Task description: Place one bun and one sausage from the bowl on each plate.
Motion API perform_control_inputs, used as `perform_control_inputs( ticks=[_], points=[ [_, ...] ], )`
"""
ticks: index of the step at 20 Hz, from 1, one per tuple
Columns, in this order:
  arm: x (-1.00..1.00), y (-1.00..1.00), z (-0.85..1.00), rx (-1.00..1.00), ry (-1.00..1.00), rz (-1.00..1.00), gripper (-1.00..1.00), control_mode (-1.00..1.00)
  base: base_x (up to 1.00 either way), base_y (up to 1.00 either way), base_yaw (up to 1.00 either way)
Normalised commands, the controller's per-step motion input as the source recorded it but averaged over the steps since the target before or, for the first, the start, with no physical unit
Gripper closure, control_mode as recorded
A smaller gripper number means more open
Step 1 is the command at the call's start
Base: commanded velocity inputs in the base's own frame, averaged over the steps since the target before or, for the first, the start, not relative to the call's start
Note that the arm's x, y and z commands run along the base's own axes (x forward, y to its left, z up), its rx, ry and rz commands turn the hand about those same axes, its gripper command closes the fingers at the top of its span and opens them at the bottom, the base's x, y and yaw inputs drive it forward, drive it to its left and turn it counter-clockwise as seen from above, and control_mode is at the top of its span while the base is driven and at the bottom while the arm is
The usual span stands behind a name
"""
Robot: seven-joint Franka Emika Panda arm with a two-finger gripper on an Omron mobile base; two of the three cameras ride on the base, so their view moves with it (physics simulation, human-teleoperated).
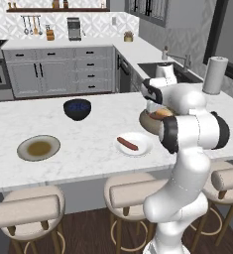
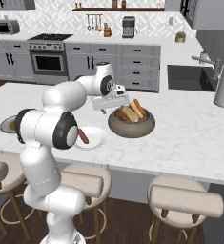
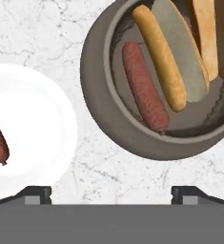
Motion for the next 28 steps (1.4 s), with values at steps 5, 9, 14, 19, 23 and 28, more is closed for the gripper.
perform_control_inputs(
  ticks=[5, 9, 14, 19, 23, 28],
  points=[
    [0.45, -0.27, -0.29, 0.04, -0.02, 0.01, -1.0, -1.0, 0.0, 0.0, 0.0],
    [0.42, -0.03, -0.28, 0.01, -0.03, 0.0, -1.0, -1.0, 0.0, 0.0, 0.0],
    [0.44, -0.23, -0.34, 0.0, -0.04, 0.0, -1.0, -1.0, 0.0, 0.0, 0.0],
    [-0.01, -0.2, -0.45, 0.0, 0.0, 0.0, -1.0, -1.0, 0.0, 0.0, 0.0],
    [-0.11, 0.01, -0.07, 0.0, 0.0, 0.0, -1.0, -1.0, 0.0, 0.0, 0.0],
    [0.0, 0.08, -0.06, 0.0, 0.0, 0.0, -1.0, -1.0, 0.0, 0.0, 0.0]
  ],
)
